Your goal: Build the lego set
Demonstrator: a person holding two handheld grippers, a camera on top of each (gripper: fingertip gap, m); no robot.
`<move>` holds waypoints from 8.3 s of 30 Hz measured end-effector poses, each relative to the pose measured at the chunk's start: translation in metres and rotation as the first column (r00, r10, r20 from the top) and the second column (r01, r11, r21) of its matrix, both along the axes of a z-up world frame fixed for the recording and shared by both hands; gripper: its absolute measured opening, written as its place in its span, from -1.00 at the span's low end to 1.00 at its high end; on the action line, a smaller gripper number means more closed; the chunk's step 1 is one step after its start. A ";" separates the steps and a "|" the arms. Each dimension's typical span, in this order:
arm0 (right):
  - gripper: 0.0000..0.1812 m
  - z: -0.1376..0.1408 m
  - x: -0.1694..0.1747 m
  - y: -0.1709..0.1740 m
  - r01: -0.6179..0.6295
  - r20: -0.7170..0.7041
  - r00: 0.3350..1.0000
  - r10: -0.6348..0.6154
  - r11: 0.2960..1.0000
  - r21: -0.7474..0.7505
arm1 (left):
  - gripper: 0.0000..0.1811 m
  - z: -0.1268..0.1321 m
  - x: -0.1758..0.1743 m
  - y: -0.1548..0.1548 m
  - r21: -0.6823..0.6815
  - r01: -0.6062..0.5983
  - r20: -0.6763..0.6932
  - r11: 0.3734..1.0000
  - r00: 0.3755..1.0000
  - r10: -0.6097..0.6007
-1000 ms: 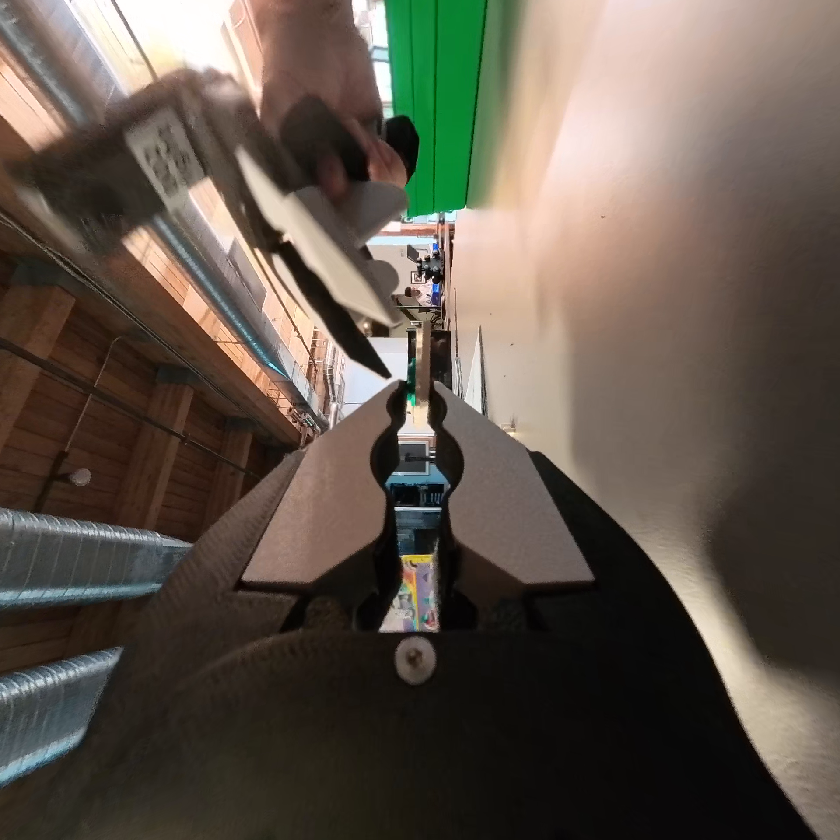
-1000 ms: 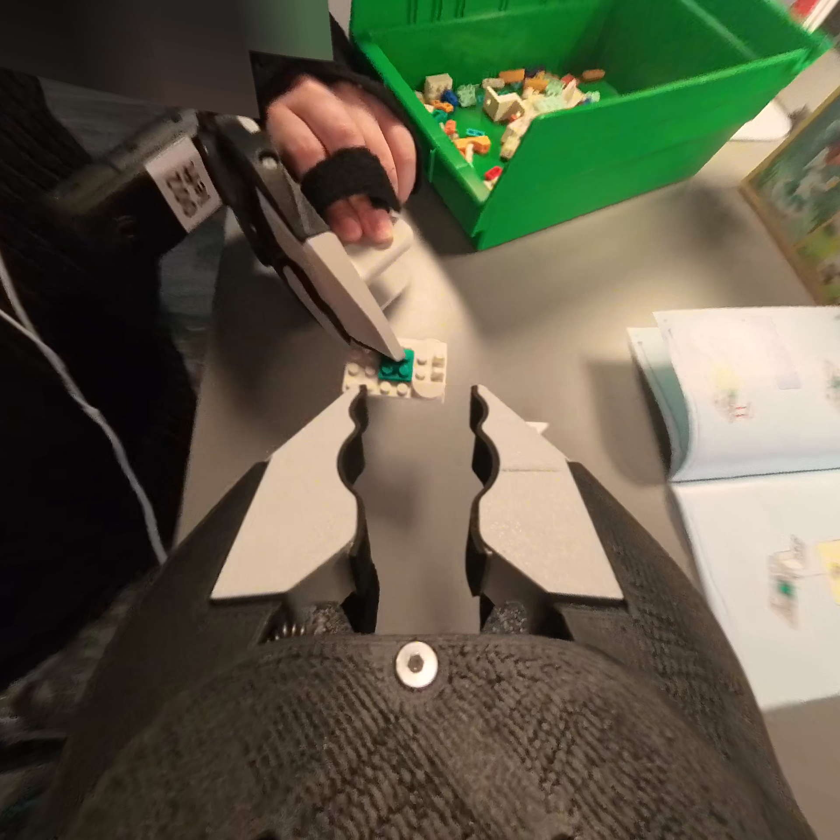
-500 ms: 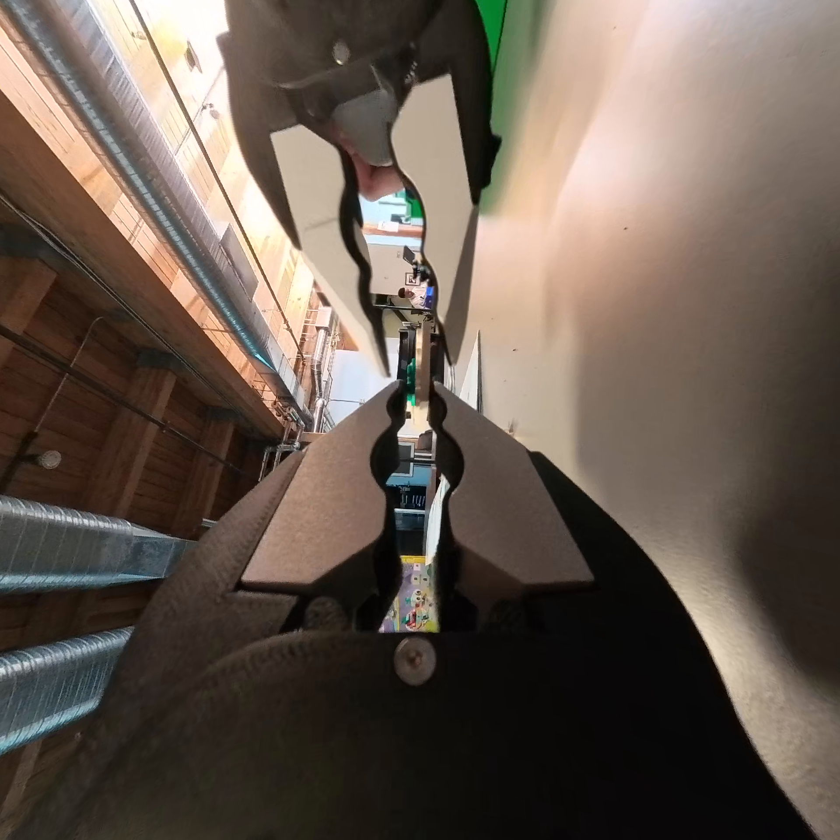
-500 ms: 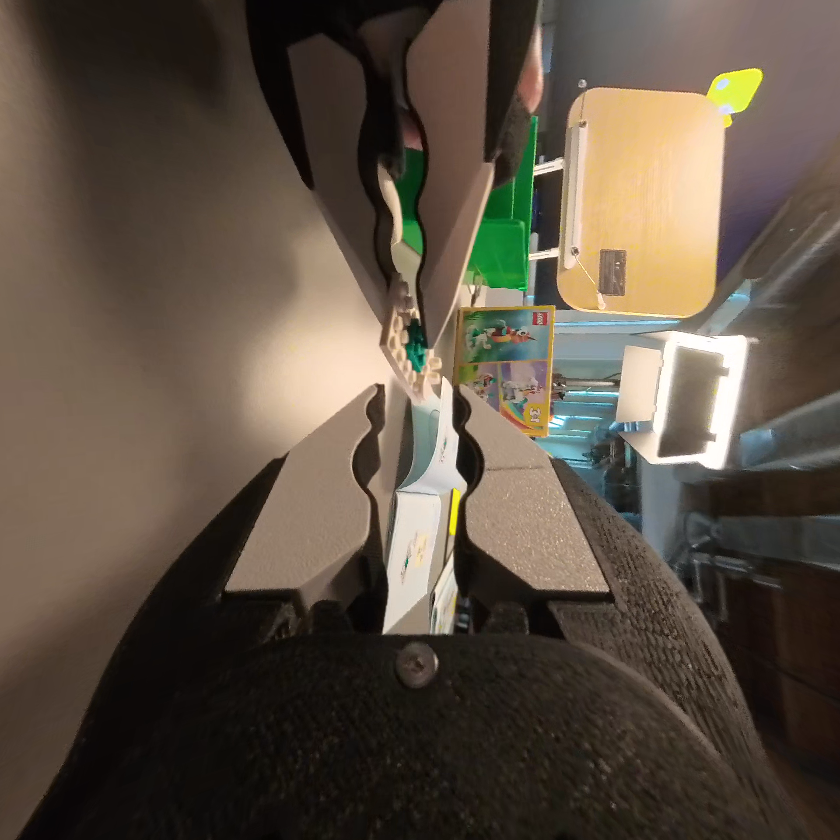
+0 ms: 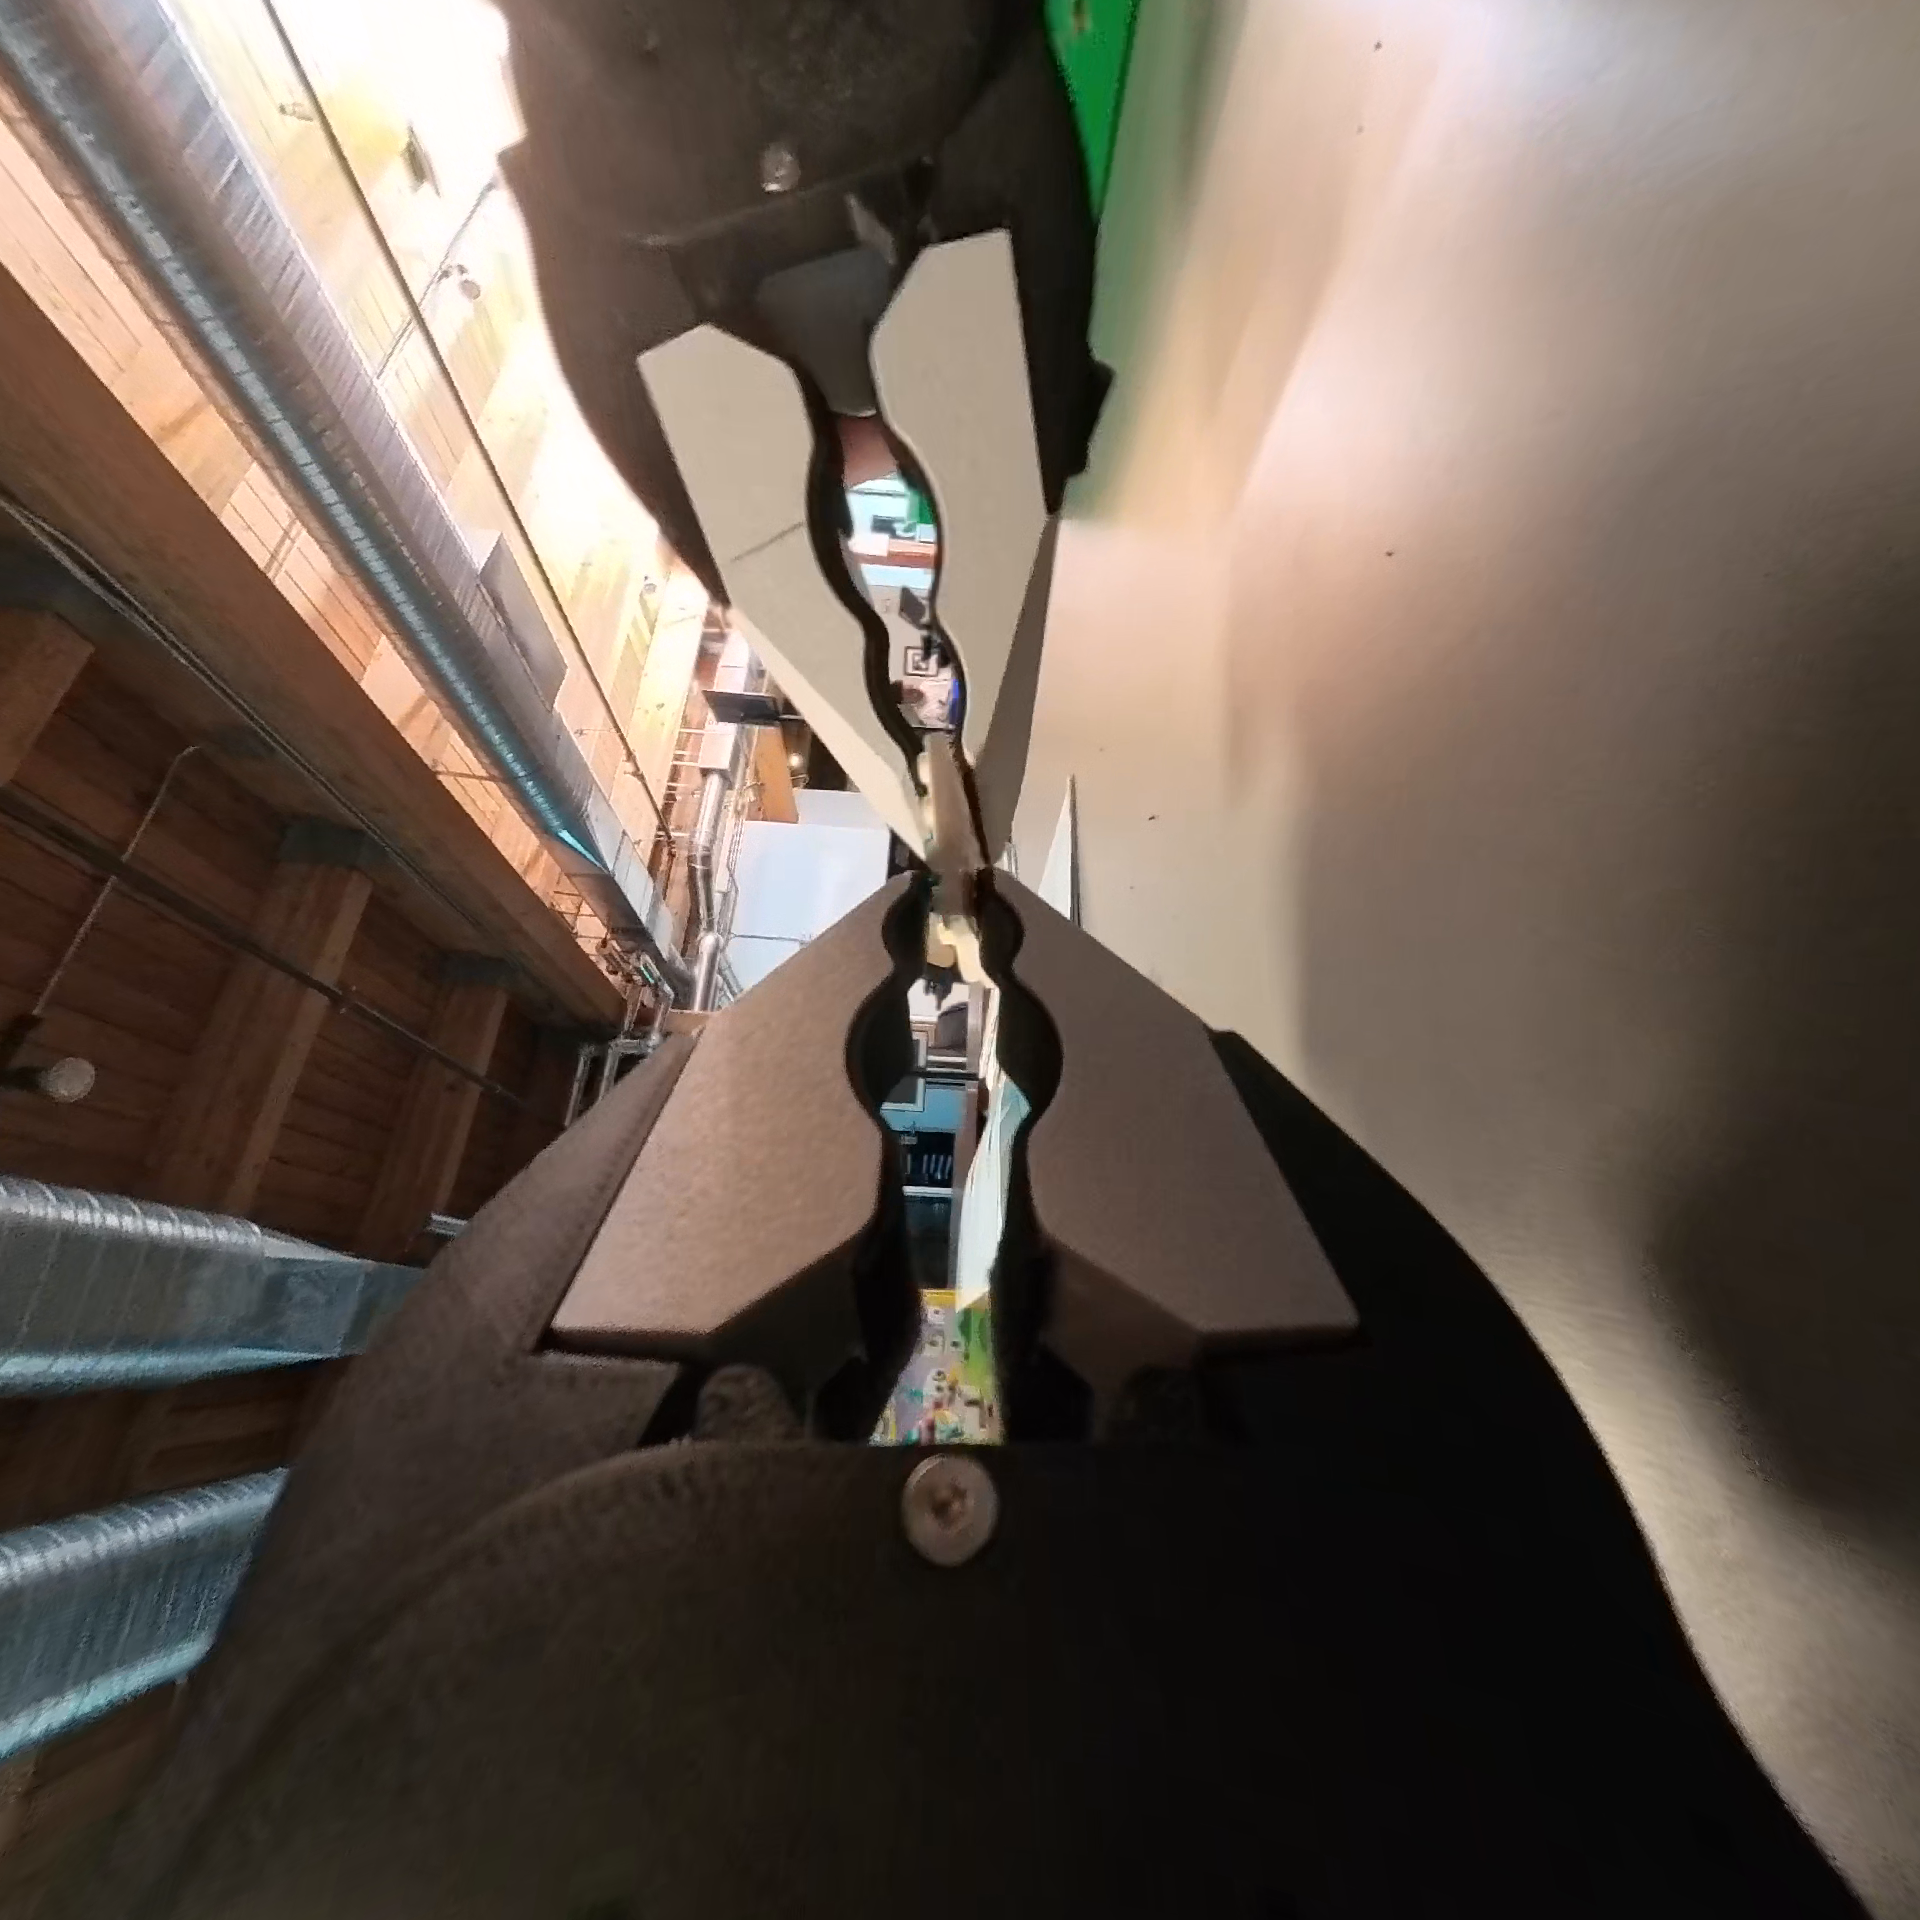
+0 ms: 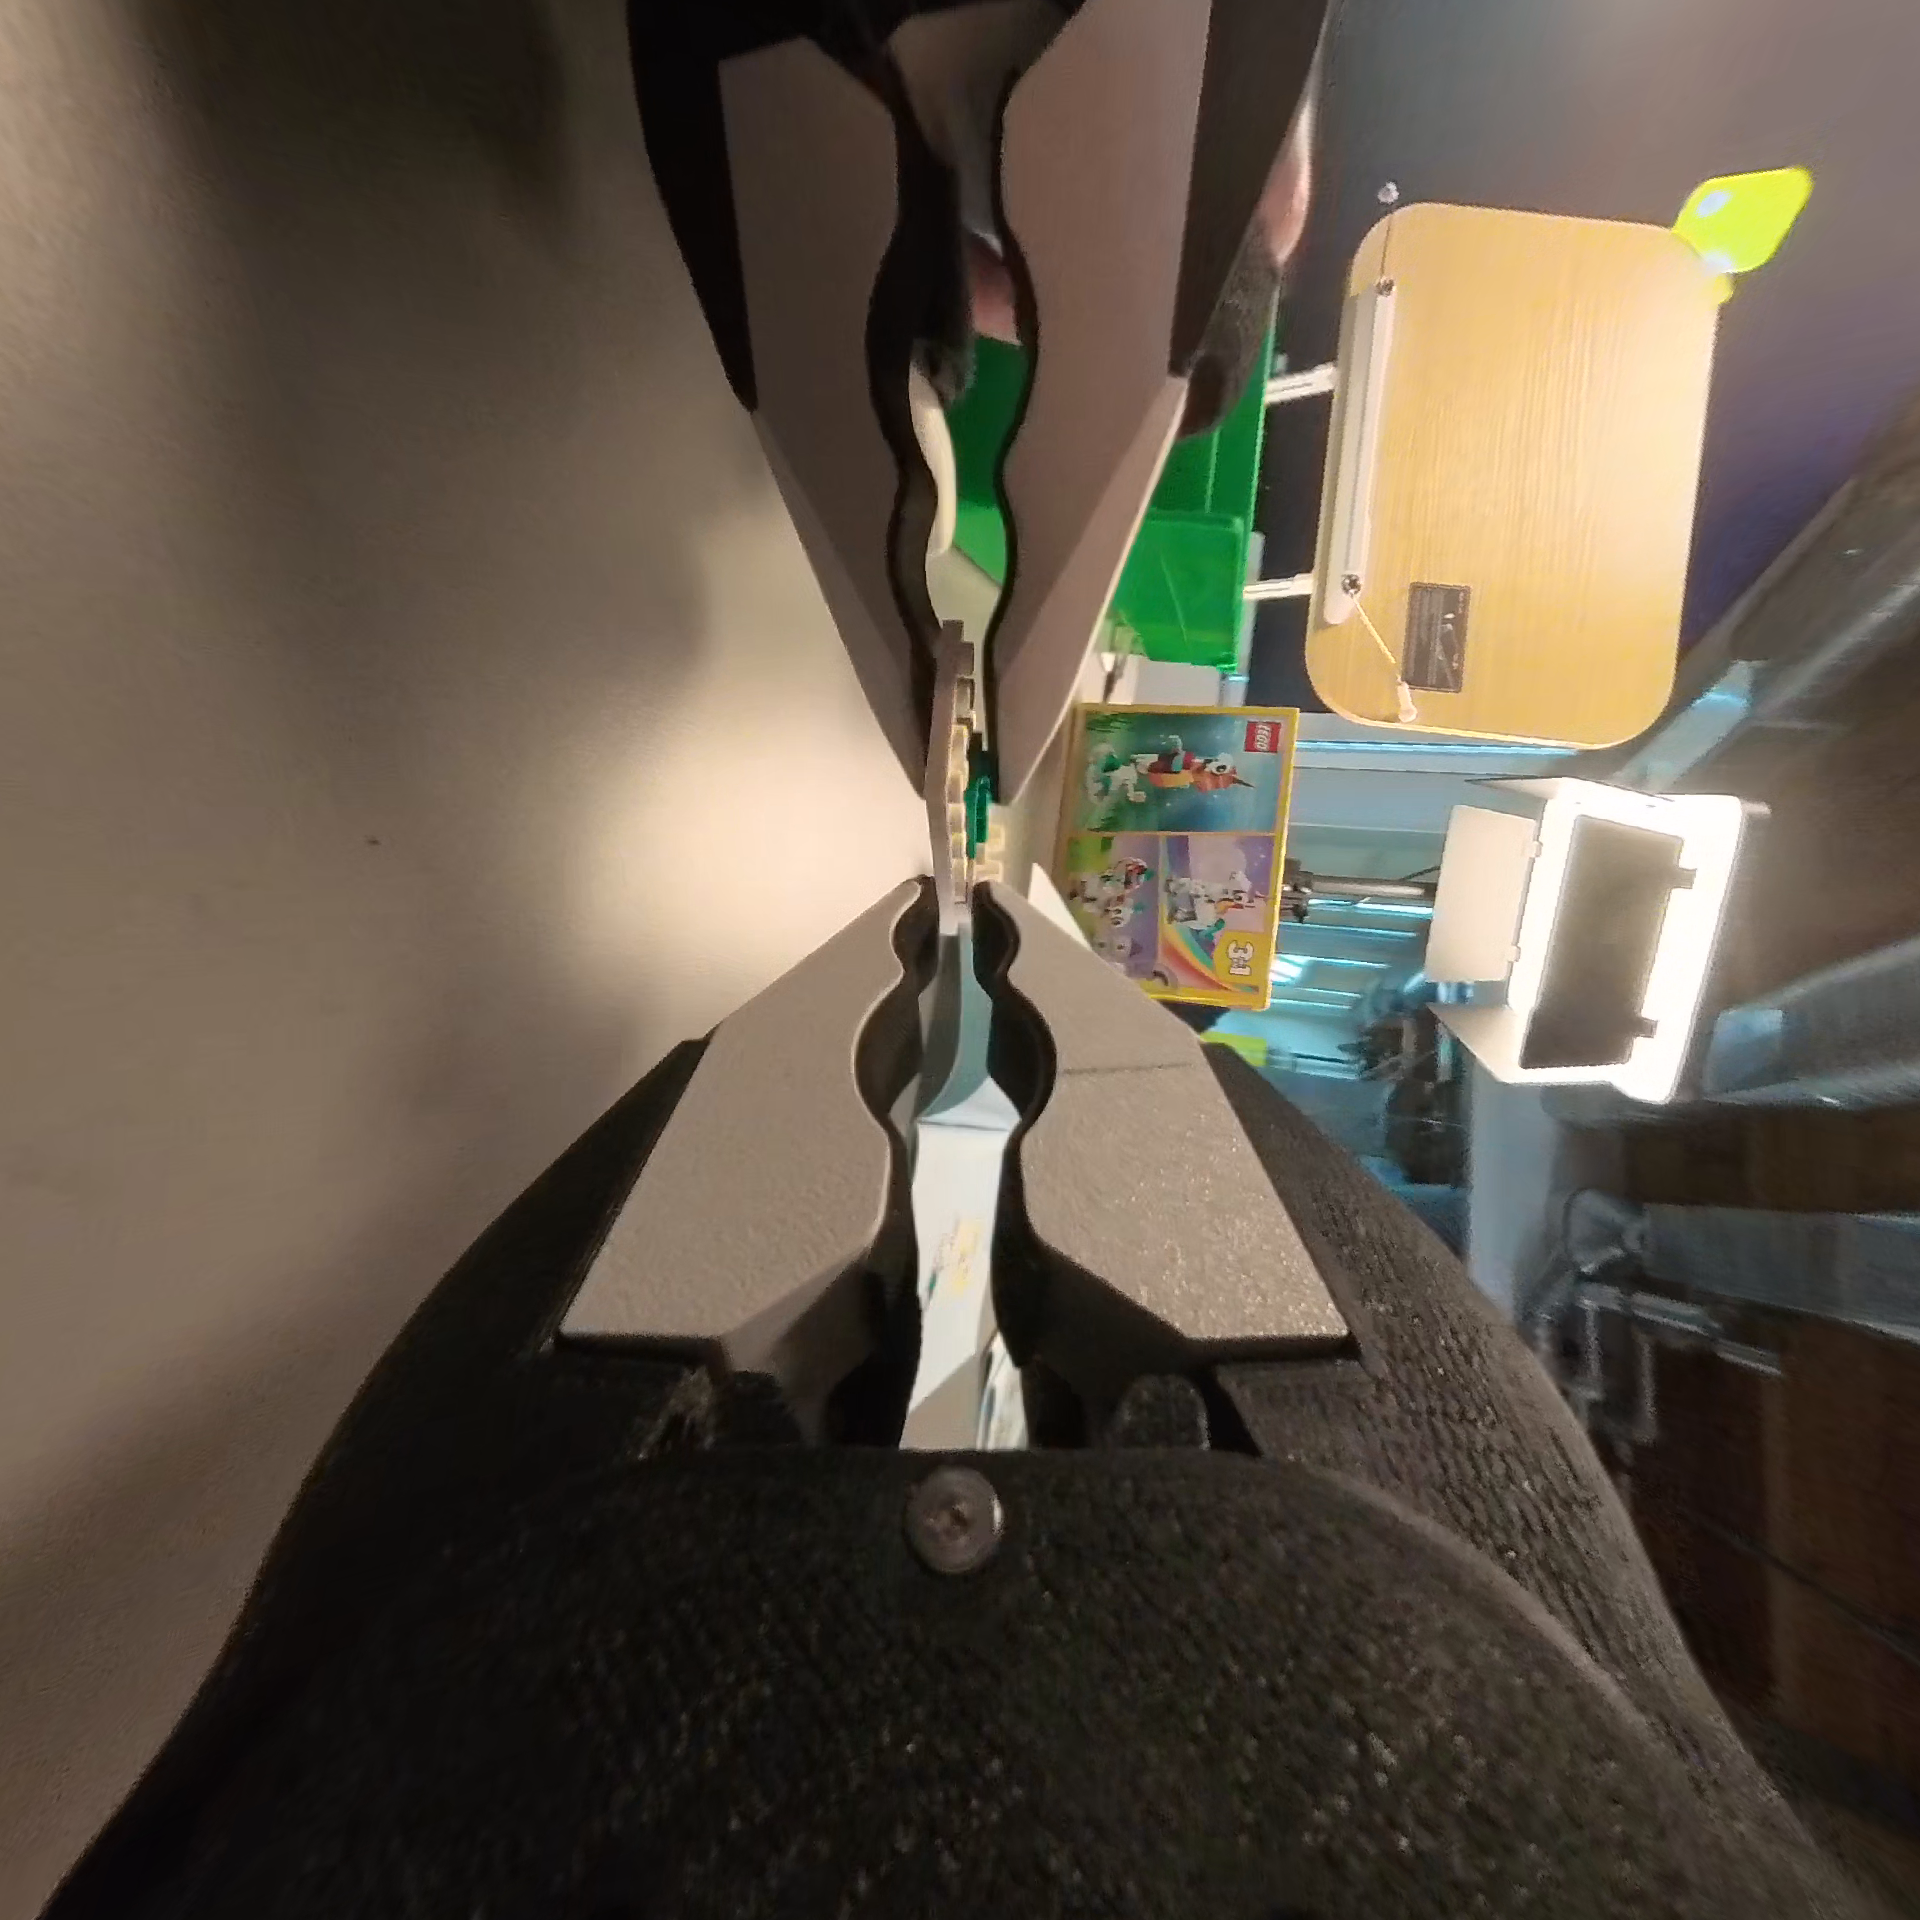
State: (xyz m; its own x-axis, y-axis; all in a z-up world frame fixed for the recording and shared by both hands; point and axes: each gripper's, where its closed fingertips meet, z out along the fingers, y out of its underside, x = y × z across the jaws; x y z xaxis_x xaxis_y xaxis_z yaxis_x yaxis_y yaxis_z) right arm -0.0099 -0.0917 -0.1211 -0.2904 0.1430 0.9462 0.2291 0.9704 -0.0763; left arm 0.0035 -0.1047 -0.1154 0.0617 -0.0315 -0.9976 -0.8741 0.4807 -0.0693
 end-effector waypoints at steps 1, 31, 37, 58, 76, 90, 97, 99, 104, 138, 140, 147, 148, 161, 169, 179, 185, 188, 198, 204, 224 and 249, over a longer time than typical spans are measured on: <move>-0.96 -0.002 0.001 0.000 0.004 0.021 1.000 -0.003 1.000 -0.012 | -0.91 -0.001 0.000 0.001 -0.005 0.004 -0.010 1.000 1.000 -0.004; -0.11 0.020 -0.006 0.053 -0.257 -0.382 0.922 0.060 0.833 -0.491 | -0.92 -0.015 -0.008 0.017 -0.057 -0.070 0.006 0.996 0.997 0.071; -0.20 0.002 -0.006 0.035 -0.328 -0.323 0.920 0.222 0.888 -0.323 | -0.92 -0.014 -0.005 0.030 -0.120 -0.073 0.105 0.990 0.991 0.085; -0.90 -0.008 0.000 0.044 -0.237 -0.238 0.940 0.245 0.969 0.065 | -0.94 -0.021 -0.010 0.050 -0.207 -0.093 0.141 0.974 0.982 0.124; -0.91 -0.013 -0.008 0.071 -0.070 -0.222 0.970 0.100 0.988 0.138 | -0.80 -0.018 -0.009 0.051 -0.030 -0.191 -0.002 0.981 0.982 0.191; -0.92 -0.014 -0.010 0.070 -0.066 -0.229 0.968 0.099 0.986 0.152 | -0.95 -0.022 -0.021 0.057 -0.001 -0.263 -0.088 0.965 0.961 0.262; -0.76 -0.015 -0.011 0.070 -0.070 -0.227 0.970 0.084 0.995 0.069 | -0.97 -0.019 -0.025 0.058 -0.028 -0.275 -0.050 0.961 0.961 0.273; -0.63 -0.014 -0.013 0.073 -0.044 -0.230 0.972 0.048 0.999 0.024 | -0.97 -0.019 -0.027 0.059 -0.031 -0.279 -0.043 0.960 0.960 0.278; -0.63 -0.012 -0.019 0.075 0.009 -0.243 0.970 -0.014 1.000 -0.021 | -0.96 -0.018 -0.026 0.060 -0.046 -0.276 -0.022 0.960 0.961 0.275; -0.91 -0.009 -0.021 0.105 0.006 -0.274 0.962 0.000 1.000 0.021 | -0.95 -0.009 -0.023 0.061 -0.326 -0.088 0.344 0.941 0.916 0.204; -0.90 -0.008 -0.020 0.104 -0.004 -0.279 0.960 0.008 1.000 0.014 | -0.96 -0.010 -0.022 0.060 -0.321 -0.084 0.330 0.943 0.924 0.194; -0.89 -0.008 -0.018 0.098 -0.039 -0.277 0.960 0.045 0.999 0.027 | -0.95 -0.012 -0.023 0.060 -0.352 -0.069 0.346 0.933 0.917 0.198; -0.89 -0.007 -0.018 0.098 -0.043 -0.278 0.959 0.050 0.999 0.032 | -0.95 -0.012 -0.023 0.059 -0.351 -0.067 0.345 0.934 0.918 0.196; -0.90 -0.006 -0.015 0.097 -0.056 -0.280 0.957 0.071 0.997 0.058 | -0.93 -0.014 -0.023 0.058 -0.351 -0.066 0.330 0.934 0.925 0.189; -0.90 -0.019 -0.011 0.097 -0.098 -0.201 0.969 0.144 0.971 0.219 | -0.80 -0.024 -0.021 0.061 -0.385 -0.094 0.288 0.918 0.933 0.216; -0.89 -0.008 -0.005 0.094 -0.099 -0.219 0.958 0.183 0.933 0.346 | -0.38 -0.024 -0.009 0.083 -0.731 0.063 0.532 0.680 0.676 0.509; -0.90 -0.004 -0.001 0.085 -0.118 -0.226 0.950 0.214 0.919 0.376 | -0.64 -0.023 -0.002 0.084 -0.734 0.091 0.548 0.673 0.665 0.508; -0.90 -0.007 0.001 0.084 -0.139 -0.205 0.952 0.229 0.915 0.378 | -0.65 -0.026 -0.001 0.083 -0.751 0.101 0.537 0.652 0.668 0.515; -0.68 0.014 0.035 0.201 0.123 -0.341 0.935 -0.094 0.990 0.063 | -0.65 -0.057 0.024 0.062 -0.887 0.135 0.374 0.442 0.771 0.515; -0.73 0.021 0.037 0.217 0.137 -0.397 0.901 -0.177 0.982 -0.128 | -0.65 -0.061 0.033 0.052 -0.898 0.125 0.336 0.421 0.813 0.476; -0.88 0.016 0.046 0.235 0.221 -0.396 0.879 -0.267 0.962 -0.159 | -0.55 0.034 0.013 0.015 -0.680 0.336 0.676 0.652 0.631 0.380; -0.93 0.015 0.050 0.264 0.324 -0.391 0.829 -0.400 0.913 -0.247 | -0.65 0.007 -0.239 -0.041 -0.992 -0.065 0.056 0.107 0.532 0.845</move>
State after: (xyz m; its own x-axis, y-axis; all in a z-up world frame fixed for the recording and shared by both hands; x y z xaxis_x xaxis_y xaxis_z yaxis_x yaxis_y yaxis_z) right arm 0.0397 0.1725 -0.1063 0.2364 0.3206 0.9172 0.4698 0.7886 -0.3967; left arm -0.2354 -0.1457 -0.1084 0.8771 -0.4740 -0.0771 -0.4379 -0.7236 -0.5335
